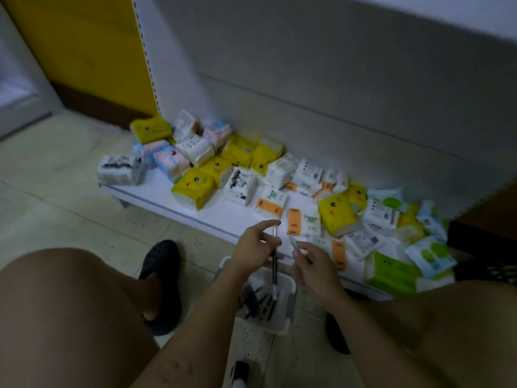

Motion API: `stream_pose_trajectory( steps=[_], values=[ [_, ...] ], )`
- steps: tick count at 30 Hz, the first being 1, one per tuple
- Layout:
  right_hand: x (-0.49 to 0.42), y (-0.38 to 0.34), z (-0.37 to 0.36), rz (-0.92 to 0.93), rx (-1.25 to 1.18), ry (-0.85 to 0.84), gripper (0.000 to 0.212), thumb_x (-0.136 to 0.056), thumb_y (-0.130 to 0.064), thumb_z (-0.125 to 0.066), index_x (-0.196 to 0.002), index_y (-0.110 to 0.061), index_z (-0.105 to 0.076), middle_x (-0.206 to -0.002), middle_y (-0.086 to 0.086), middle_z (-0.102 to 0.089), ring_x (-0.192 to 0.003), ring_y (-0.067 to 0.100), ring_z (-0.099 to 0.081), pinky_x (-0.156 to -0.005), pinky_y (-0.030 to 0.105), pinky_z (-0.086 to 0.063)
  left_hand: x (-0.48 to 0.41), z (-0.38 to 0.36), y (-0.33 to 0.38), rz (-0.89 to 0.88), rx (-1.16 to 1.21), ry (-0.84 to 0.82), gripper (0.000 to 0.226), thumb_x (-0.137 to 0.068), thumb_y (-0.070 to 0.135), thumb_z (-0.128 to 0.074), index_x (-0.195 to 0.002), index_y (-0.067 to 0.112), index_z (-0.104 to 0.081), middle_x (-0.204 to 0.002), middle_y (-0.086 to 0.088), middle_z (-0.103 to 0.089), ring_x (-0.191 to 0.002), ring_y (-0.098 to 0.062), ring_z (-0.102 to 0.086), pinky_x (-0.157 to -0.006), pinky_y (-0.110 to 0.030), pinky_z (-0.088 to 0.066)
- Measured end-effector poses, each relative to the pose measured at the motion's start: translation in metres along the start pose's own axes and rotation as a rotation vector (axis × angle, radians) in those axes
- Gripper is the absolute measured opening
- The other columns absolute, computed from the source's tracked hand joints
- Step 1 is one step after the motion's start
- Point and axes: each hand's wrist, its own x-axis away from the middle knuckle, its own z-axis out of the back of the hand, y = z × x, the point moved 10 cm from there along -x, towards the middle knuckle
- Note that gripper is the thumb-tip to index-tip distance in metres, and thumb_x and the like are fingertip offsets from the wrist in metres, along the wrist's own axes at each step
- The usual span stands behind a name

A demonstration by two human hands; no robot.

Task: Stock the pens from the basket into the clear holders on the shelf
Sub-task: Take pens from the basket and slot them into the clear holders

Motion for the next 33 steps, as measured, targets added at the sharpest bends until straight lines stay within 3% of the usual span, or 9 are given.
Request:
stream_pose_trajectory(
  steps=[4,6,9,12,16,21,25,28,33],
  values=[
    [0.009,-0.042,0.033,0.082,-0.151,0.072,0.011,-0.094,-0.01,-0.06,-0.105,-0.015,-0.059,-0.089,0.012,-0.066,-0.066,0.019,-0.064,-0.059,0.031,-0.052,0.012,0.004,0.06,-0.07,0.045,0.01,0.03,-0.087,0.006,-0.068,-0.114,0.014,-0.061,-0.095,-0.02,-0.064,-0.073,-0.029,-0.072,-0.057,-0.032,-0.056],
    [0.015,-0.067,0.053,0.159,-0.168,0.118,0.009,-0.094,-0.009,-0.06,-0.101,-0.013,-0.06,-0.087,0.012,-0.064,-0.065,0.019,-0.062,-0.061,0.034,-0.05,0.016,0.002,0.093,-0.13,0.03,0.014,0.031,-0.082,0.005,-0.073,-0.108,0.016,-0.061,-0.092,-0.014,-0.065,-0.067,-0.026,-0.069,-0.053,-0.031,-0.053],
    [0.03,-0.105,0.093,0.277,-0.172,0.242,0.006,-0.093,-0.017,-0.062,-0.098,-0.02,-0.061,-0.075,-0.003,-0.062,-0.058,0.005,-0.056,-0.056,0.022,-0.044,0.023,-0.009,0.147,-0.277,-0.02,0.034,0.034,-0.079,0.009,-0.077,-0.109,0.018,-0.064,-0.089,-0.009,-0.067,-0.058,-0.011,-0.064,-0.045,-0.02,-0.044],
    [0.051,-0.139,0.135,0.371,-0.245,0.338,0.008,-0.095,-0.024,-0.06,-0.092,-0.019,-0.064,-0.07,0.0,-0.059,-0.048,0.002,-0.047,-0.051,0.021,-0.038,0.038,-0.031,0.202,-0.44,-0.033,0.023,0.032,-0.085,0.013,-0.071,-0.115,0.02,-0.066,-0.08,0.002,-0.064,-0.054,-0.002,-0.057,-0.054,-0.016,-0.044],
    [0.079,-0.172,0.19,0.407,-0.446,0.396,0.025,-0.095,-0.029,-0.057,-0.085,-0.008,-0.066,-0.064,0.003,-0.054,-0.058,0.014,-0.049,-0.055,0.03,-0.044,0.053,-0.066,0.263,-0.578,0.02,-0.009,0.027,-0.093,0.016,-0.06,-0.118,0.027,-0.064,-0.084,-0.002,-0.068,-0.062,-0.006,-0.052,-0.057,-0.017,-0.044],
    [0.129,-0.219,0.269,0.553,-0.443,0.532,0.022,-0.092,-0.023,-0.063,-0.073,-0.029,-0.073,-0.072,-0.006,-0.067,-0.069,0.011,-0.059,-0.069,0.03,-0.048,0.077,-0.113,0.339,-0.678,0.1,-0.116,0.024,-0.096,0.016,-0.056,-0.116,0.023,-0.065,-0.092,-0.005,-0.069,-0.062,0.004,-0.054,-0.06,-0.015,-0.045],
    [0.161,-0.252,0.328,0.646,-0.426,0.604,0.008,-0.088,-0.018,-0.068,-0.094,-0.023,-0.071,-0.088,-0.009,-0.073,-0.088,0.005,-0.067,-0.078,0.022,-0.052,0.095,-0.139,0.401,-0.765,0.114,-0.147,0.026,-0.091,0.021,-0.065,-0.115,0.028,-0.067,-0.089,-0.005,-0.07,-0.071,-0.009,-0.064,-0.063,-0.02,-0.051],
    [0.176,-0.268,0.366,0.692,-0.376,0.666,0.028,-0.089,-0.014,-0.067,-0.113,-0.028,-0.061,-0.094,0.002,-0.068,-0.093,0.018,-0.067,-0.084,0.029,-0.054,0.103,-0.153,0.442,-0.808,0.113,-0.15,0.037,-0.088,0.017,-0.068,-0.12,0.032,-0.061,-0.083,-0.002,-0.068,-0.071,-0.012,-0.065,-0.06,-0.023,-0.053],
    [0.193,-0.29,0.423,0.829,-0.268,0.75,0.043,-0.092,-0.01,-0.062,-0.117,-0.045,-0.055,-0.088,0.002,-0.067,-0.088,0.012,-0.068,-0.083,0.027,-0.055,0.113,-0.184,0.501,-0.895,0.017,-0.175,0.032,-0.086,0.011,-0.07,-0.112,0.029,-0.066,-0.09,-0.003,-0.065,-0.08,-0.016,-0.064,-0.062,-0.022,-0.053]
  ],
)
